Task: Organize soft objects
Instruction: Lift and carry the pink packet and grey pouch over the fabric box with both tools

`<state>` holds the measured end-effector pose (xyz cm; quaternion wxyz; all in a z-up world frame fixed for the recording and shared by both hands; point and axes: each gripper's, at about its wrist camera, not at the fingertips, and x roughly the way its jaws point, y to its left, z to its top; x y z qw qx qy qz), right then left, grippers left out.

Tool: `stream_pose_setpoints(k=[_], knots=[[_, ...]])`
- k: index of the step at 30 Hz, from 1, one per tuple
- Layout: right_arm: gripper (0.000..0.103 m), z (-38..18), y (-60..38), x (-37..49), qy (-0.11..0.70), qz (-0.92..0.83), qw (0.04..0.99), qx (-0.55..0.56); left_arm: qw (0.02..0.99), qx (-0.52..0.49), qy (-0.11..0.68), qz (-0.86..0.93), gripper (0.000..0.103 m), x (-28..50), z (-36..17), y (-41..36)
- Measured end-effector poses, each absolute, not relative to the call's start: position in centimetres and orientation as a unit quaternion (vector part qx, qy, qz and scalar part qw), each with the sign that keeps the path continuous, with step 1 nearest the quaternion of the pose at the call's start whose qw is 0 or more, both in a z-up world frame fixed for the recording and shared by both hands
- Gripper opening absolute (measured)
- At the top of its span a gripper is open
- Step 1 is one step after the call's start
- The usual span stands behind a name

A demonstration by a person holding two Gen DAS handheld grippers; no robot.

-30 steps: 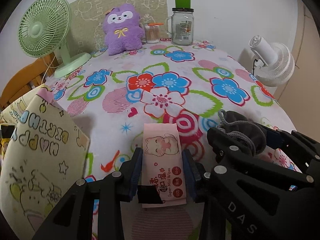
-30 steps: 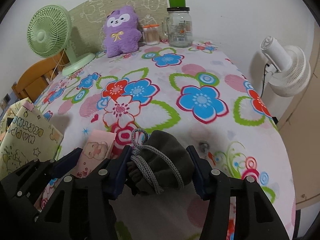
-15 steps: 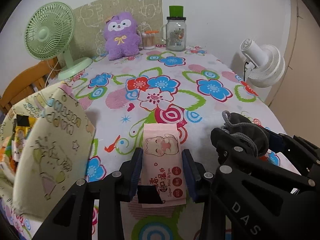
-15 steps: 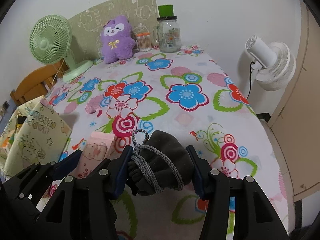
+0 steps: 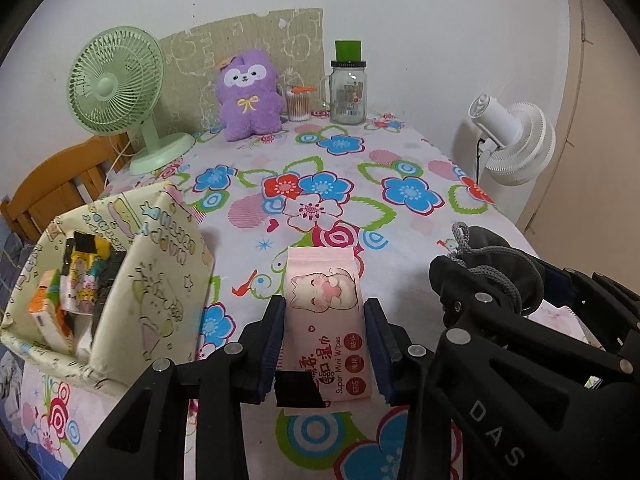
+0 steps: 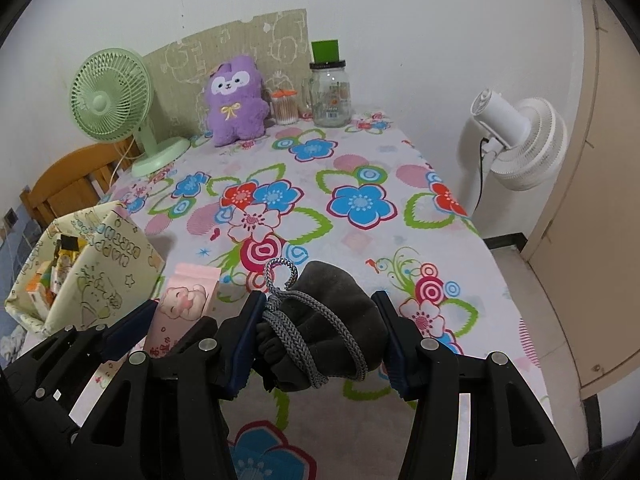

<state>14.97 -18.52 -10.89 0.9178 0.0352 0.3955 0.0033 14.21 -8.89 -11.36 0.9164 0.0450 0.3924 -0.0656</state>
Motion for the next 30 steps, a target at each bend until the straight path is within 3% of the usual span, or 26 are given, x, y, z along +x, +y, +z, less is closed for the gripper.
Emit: stream_pose_setpoints(k=[30], knots=[[0.057, -2.9, -16.6, 8.0, 0.326, 0.002, 0.945, 0.022, 0.945, 0.041, 0.319, -0.069, 0.04, 7.2, -4.0, -7.2]])
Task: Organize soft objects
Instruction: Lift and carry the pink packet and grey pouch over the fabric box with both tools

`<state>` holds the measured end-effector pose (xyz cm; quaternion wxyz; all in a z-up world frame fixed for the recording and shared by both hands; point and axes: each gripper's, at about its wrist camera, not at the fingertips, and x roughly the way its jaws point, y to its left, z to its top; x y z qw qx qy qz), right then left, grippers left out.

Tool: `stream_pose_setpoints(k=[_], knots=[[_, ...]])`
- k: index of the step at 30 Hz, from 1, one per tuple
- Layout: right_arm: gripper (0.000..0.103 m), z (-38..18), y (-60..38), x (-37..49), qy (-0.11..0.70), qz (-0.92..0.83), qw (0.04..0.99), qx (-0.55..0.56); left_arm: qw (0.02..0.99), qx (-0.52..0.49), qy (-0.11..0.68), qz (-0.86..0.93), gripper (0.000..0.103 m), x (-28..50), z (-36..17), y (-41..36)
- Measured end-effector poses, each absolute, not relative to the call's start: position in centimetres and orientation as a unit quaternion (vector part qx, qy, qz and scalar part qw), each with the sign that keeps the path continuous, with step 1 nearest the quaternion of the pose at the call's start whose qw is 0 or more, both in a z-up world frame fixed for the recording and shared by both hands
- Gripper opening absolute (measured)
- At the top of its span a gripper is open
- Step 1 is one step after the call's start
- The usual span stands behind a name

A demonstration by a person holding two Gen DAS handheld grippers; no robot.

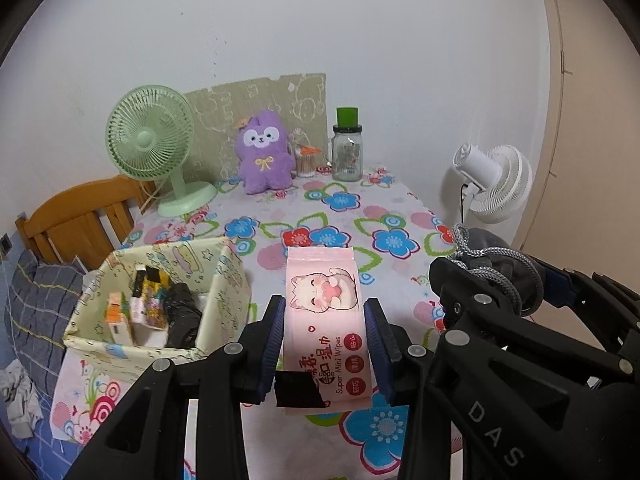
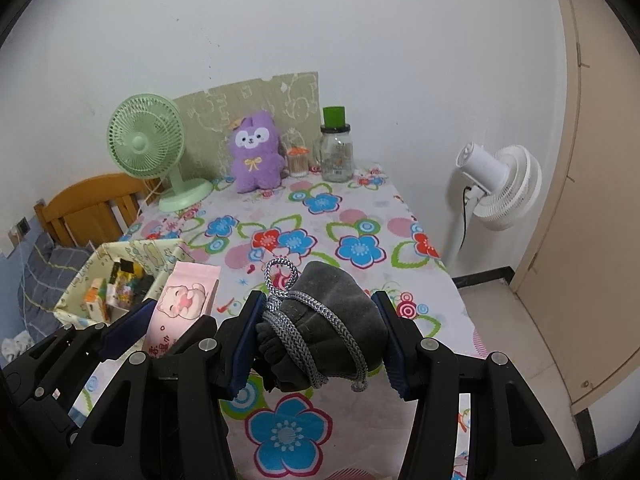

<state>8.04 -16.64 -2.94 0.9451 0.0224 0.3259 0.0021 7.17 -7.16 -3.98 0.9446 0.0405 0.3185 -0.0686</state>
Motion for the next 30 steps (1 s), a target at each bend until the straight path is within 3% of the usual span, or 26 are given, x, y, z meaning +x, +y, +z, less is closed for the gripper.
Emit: stream_pose_setpoints(k=[30], knots=[[0.057, -0.5, -10.5, 9.6, 0.305, 0.042, 0.951, 0.011, 0.953, 0.034, 0.299, -0.044, 0.04, 8.5, -1.8, -1.3]])
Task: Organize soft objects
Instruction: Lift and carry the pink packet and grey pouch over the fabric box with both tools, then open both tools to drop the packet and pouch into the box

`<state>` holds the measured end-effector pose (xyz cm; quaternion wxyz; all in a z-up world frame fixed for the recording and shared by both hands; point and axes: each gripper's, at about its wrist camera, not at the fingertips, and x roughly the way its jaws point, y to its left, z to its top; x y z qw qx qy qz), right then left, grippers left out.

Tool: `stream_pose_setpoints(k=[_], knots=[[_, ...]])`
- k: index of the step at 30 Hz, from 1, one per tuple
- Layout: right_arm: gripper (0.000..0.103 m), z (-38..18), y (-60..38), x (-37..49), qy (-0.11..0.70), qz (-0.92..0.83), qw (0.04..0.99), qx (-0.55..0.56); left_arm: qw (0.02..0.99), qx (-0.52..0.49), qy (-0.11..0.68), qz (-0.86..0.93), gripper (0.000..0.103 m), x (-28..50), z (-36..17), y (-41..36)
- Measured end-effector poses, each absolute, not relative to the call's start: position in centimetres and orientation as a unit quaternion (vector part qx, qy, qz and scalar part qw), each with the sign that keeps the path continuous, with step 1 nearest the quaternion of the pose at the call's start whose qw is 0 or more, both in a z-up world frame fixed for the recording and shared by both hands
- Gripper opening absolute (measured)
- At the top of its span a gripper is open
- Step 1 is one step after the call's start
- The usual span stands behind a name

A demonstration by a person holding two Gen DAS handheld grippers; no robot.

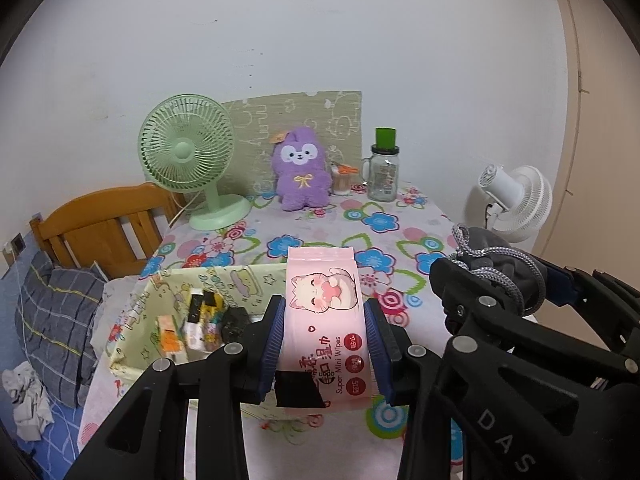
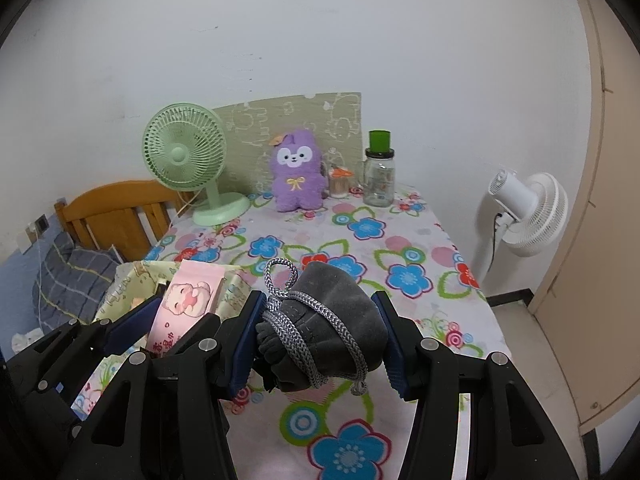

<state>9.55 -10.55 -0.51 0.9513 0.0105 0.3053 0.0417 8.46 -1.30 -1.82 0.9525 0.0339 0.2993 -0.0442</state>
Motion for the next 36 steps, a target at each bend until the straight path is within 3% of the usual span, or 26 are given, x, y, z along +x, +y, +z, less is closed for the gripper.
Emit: stream_pose_setpoints(k=[36], knots=[[0.057, -4.3, -1.5, 16.1, 0.343, 0.086, 0.935, -0.017, 0.935, 0.017, 0.355, -0.013, 0.042, 15.2, -6.4, 8.2]])
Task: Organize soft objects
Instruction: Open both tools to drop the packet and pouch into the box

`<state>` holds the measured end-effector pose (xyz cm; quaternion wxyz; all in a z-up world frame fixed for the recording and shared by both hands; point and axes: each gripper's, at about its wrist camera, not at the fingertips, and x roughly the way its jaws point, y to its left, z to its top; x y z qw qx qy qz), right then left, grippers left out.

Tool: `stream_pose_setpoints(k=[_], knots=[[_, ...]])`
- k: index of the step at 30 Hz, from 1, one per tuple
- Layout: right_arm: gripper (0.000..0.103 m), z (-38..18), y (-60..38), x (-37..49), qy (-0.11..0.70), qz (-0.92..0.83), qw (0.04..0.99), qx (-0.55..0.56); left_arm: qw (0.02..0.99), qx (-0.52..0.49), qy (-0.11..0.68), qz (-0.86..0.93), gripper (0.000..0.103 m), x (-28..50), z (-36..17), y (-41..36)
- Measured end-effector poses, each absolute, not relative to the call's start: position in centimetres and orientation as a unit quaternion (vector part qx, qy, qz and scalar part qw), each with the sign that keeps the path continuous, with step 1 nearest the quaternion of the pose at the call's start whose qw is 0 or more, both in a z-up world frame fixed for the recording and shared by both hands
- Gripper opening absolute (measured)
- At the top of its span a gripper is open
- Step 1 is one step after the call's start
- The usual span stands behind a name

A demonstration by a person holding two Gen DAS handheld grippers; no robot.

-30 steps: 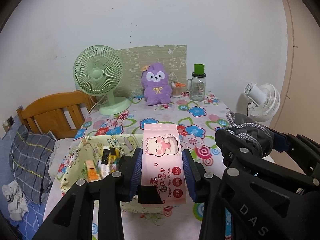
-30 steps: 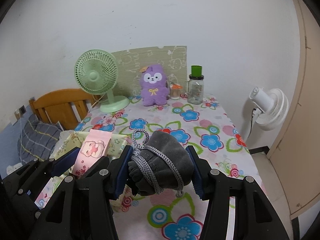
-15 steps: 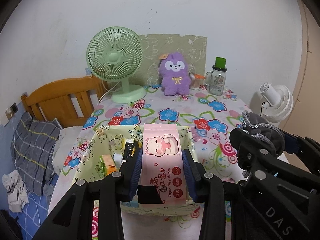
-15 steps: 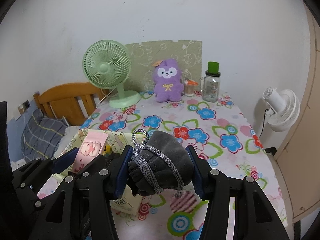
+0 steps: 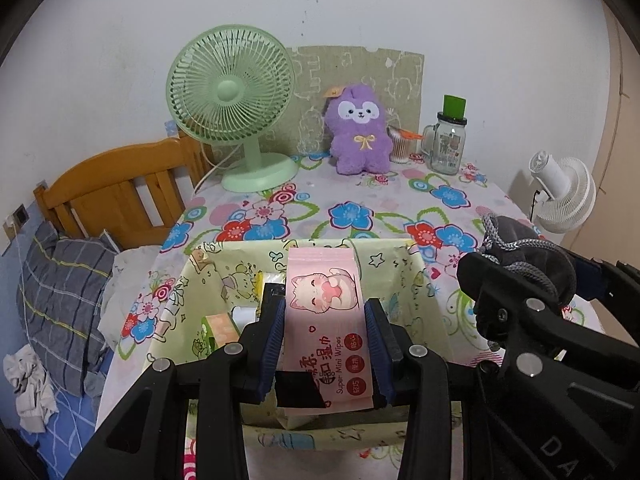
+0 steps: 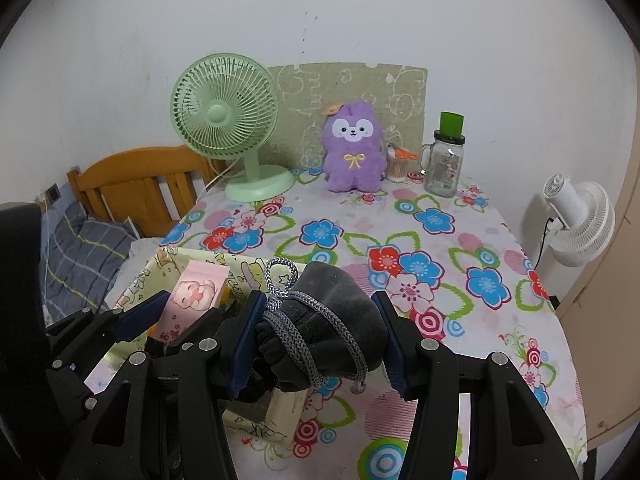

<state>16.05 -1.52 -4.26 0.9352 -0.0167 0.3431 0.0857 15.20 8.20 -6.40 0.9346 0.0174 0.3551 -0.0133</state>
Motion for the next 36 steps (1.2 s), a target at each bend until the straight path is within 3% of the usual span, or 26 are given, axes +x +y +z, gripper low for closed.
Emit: stream_pose_setpoints(k=[2, 4, 13, 18, 36], knots=[[0.057, -4.6, -1.1, 16.4, 0.347, 0.087, 0.934, -0.019, 0.933, 0.016, 0.359, -0.015, 0.05, 15.5, -6.8, 8.6], [0.057, -5.0, -0.7, 16.6, 0.349, 0.092, 0.932, -0.019, 0.933, 0.019, 0.36, -0.012, 0.068, 15.6, -7.1, 8.9], [0.057, -5.9, 0.8, 18.0, 0.353, 0.116, 0.928, -0.02, 0.933, 0.04, 0.359, -0.006, 0.088, 15.5, -7.8, 9.6], [0.057, -6.2, 1.5, 18.2, 0.354, 0.129, 0.926, -0.019, 0.932, 0.04, 0.36, -0.008, 0.092, 15.5, -7.9, 9.9], [0.058, -8.1, 3.8, 20.0, 0.367, 0.161, 0.916, -0.011, 0.926, 0.035, 0.377, 0.013, 0.094, 15.9, -8.7, 11.7]])
